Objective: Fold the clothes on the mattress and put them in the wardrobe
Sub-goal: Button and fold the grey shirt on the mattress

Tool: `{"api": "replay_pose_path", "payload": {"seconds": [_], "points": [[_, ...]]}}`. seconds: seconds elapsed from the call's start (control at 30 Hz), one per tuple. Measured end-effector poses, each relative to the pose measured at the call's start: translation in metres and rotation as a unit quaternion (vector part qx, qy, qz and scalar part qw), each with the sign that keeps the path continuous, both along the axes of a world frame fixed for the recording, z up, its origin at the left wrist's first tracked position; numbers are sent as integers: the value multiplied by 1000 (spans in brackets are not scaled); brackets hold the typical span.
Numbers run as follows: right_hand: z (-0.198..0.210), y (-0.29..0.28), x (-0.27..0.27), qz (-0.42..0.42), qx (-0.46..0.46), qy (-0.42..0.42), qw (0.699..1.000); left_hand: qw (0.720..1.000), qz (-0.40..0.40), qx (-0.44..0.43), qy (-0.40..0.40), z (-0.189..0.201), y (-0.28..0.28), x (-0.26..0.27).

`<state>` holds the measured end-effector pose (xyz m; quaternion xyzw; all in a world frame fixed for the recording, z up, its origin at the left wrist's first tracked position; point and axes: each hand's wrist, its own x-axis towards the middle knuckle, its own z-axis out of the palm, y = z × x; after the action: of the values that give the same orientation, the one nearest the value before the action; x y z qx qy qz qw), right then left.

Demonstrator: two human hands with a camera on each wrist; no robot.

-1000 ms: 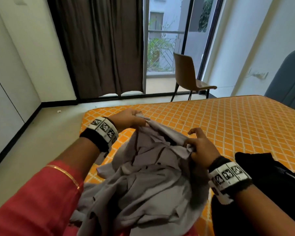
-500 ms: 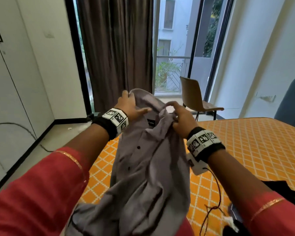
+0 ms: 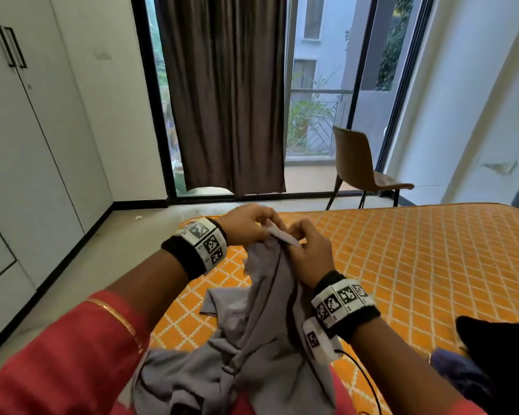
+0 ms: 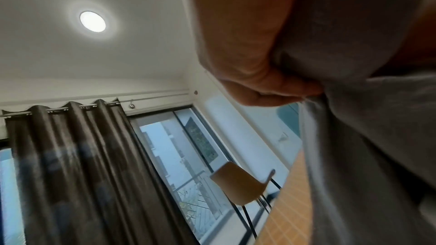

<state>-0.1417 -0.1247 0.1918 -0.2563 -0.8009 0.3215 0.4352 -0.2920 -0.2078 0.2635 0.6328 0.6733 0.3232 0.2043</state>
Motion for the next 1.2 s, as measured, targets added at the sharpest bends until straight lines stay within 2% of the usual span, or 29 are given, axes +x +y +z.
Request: {"api": "replay_pose_path", "payload": {"seconds": [0.03, 0.1, 0.13, 0.2, 0.23, 0.3, 0.33, 0.4, 0.47, 0.5, 0.57, 0.6, 0.67, 0.73, 0.77, 0.87, 0.9, 0.97, 1.03, 1.13, 1.2], "points": [[-4, 1, 1, -5, -8, -74, 997, 999, 21, 36, -26, 8, 0, -2], [-15, 5, 4, -1, -26, -217, 976, 983, 64, 91, -144, 24, -5, -14], [-19, 8, 8, -3, -51, -251, 967, 972, 65, 104, -200, 29, -9, -25], [-22, 18, 19, -20, -90, -251, 964, 967, 52, 103, -226, 34, -22, -50], [-20, 24, 25, -39, -98, -246, 963, 976, 54, 98, -184, 34, -28, -62], [-10, 39, 32, -82, -100, -243, 961, 992, 88, 89, -31, 31, -36, -83], [-1, 48, 33, -97, -107, -236, 961, 988, 120, 82, 50, 30, -37, -89], [22, 63, 29, -109, -125, -203, 965, 955, 198, 83, 203, 25, -30, -91], [49, 64, 10, -72, -112, -151, 979, 922, 213, 85, 311, 20, -16, -76], [61, 60, -4, -46, -90, -129, 986, 930, 173, 88, 312, 17, -5, -63], [81, 41, -27, 3, -38, -100, 994, 971, 69, 85, 212, 15, 13, -34], [86, 32, -34, 13, -11, -81, 997, 978, 66, 88, 179, 18, 22, -20], [86, 22, -38, -9, 10, -6, 1000, 969, 115, 132, 172, 31, 32, -9], [66, 18, -31, -51, -38, 77, 995, 956, 190, 175, 142, 48, 36, -10], [48, 15, -26, -63, -68, 88, 992, 949, 215, 196, 122, 58, 36, -12], [-12, -7, -23, -17, -176, 40, 983, 940, 251, 214, 89, 86, 39, -14], [-28, -15, -26, 10, -200, -3, 980, 938, 248, 218, 105, 94, 42, -14], [-52, -26, -36, 52, -216, -146, 964, 932, 252, 225, 130, 108, 47, -18], [-73, -35, -53, 77, -223, -224, 946, 931, 250, 237, 117, 121, 49, -17], [-111, -35, -96, 76, -219, -241, 943, 932, 238, 260, 85, 138, 54, -9], [-109, -44, -117, 76, -234, -219, 944, 937, 221, 266, 57, 145, 59, 0]]}}
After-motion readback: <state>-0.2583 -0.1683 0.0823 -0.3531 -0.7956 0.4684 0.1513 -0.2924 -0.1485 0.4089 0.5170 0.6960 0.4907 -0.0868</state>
